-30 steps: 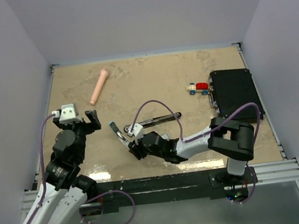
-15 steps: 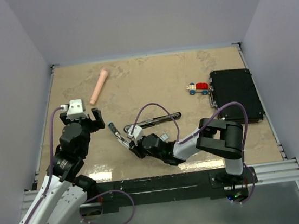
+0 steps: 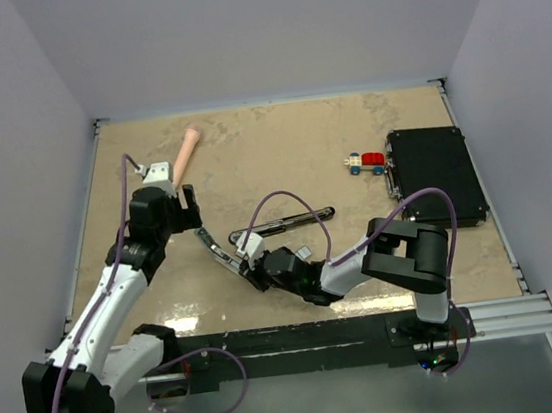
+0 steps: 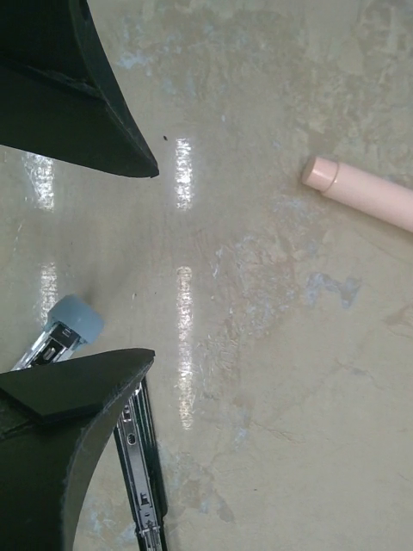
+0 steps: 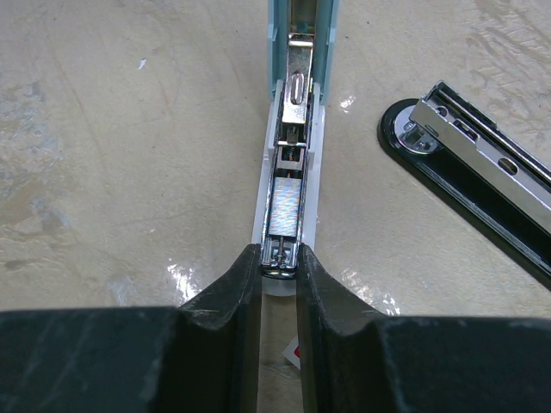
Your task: Load the staples into the stapler
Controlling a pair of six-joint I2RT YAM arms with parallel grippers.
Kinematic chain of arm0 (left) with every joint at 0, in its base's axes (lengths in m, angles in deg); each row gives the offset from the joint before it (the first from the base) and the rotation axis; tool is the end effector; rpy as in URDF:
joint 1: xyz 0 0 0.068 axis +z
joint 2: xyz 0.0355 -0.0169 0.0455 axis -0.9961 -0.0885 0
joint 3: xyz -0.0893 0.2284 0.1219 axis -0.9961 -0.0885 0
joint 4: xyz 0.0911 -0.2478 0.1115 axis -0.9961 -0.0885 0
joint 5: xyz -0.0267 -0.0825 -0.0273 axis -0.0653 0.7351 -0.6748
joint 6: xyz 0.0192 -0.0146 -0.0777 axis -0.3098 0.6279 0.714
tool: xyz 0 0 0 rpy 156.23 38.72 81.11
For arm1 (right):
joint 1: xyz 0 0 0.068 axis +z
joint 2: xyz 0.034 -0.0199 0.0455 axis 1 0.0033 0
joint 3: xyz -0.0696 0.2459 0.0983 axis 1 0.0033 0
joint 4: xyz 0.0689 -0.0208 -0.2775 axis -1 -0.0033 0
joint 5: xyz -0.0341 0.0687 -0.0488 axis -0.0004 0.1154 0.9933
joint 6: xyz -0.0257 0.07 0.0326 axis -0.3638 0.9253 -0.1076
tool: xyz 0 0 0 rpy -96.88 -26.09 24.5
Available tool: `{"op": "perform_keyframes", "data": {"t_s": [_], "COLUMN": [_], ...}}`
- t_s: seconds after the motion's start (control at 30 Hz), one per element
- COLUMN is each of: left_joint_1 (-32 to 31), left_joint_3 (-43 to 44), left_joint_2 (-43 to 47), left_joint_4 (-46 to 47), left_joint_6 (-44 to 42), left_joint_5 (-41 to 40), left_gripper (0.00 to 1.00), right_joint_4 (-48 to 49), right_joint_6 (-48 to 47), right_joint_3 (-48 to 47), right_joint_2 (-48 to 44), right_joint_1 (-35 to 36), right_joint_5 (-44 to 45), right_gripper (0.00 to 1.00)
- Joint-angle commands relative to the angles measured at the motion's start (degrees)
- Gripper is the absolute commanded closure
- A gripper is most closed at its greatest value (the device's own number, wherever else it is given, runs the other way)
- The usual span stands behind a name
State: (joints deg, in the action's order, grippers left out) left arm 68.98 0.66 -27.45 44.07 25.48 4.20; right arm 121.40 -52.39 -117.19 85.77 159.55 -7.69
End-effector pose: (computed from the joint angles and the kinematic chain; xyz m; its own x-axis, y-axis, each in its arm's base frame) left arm 0.2621 -0.0615 0.2425 -0.4994 -0.1092 -0.8595 -0.0036 0.9923 -0.1240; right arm 0.1525 0.3659 0.0903 -0.2504 -0.2411 -0.9376 -0.8078 0.5859 0.0651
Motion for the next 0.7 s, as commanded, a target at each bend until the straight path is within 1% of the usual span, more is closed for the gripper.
{"op": "perform_keyframes", "data": {"t_s": [0.0,0.07,0.1,0.13,0.23,0.27,0.33,0.37,0.47,0.53,0.67], "left_joint_1": [4.08,4.43,4.43,4.43,4.43,4.43,4.43,4.43,4.34,4.43,4.26], "left_joint_3": [3.14,2.79,2.7,2.27,1.65,1.47,0.95,0.86,0.68,0.42,-0.81], "left_joint_2": [-4.75,-6.25,-6.6,-7.13,-8.19,-8.28,-8.71,-8.8,-9.33,-9.59,-8.72], "left_joint_4": [0.61,0.61,0.53,0.53,0.0,-0.09,-0.18,-0.35,-0.88,-1.14,-2.28], "left_joint_6": [2.61,2.7,2.79,2.96,3.75,3.84,4.11,4.19,4.28,4.46,4.81], "left_joint_5": [14.21,16.08,17.3,17.84,19.59,20.3,21.18,21.18,21.62,22.76,23.38], "left_gripper": [0.18,0.21,0.26,0.27,0.35,0.35,0.4,0.44,0.49,0.5,0.57], "right_joint_4": [4.3,4.65,4.65,4.74,5.09,5.18,5.18,5.26,5.27,5.27,5.53], "right_joint_6": [-1.39,-1.39,-1.39,-1.3,-1.22,-1.3,-1.3,-1.22,-1.3,-1.3,-1.3], "right_joint_3": [0.15,0.23,0.23,0.06,0.06,-0.03,-0.2,-0.21,-0.21,-0.12,0.23], "right_joint_2": [0.21,0.64,0.82,0.91,1.09,1.35,1.61,1.7,1.7,1.7,1.61], "right_joint_1": [0.23,0.23,0.23,0.23,0.31,0.23,0.23,0.31,0.14,0.23,0.23], "right_joint_5": [-0.18,-0.27,-0.36,-0.44,-0.97,-0.97,-0.97,-1.06,-0.97,-1.06,-0.88], "right_gripper": [1.0,1.0,1.0,1.0,1.0,1.0,1.0,1.0,1.0,1.0,1.0]}}
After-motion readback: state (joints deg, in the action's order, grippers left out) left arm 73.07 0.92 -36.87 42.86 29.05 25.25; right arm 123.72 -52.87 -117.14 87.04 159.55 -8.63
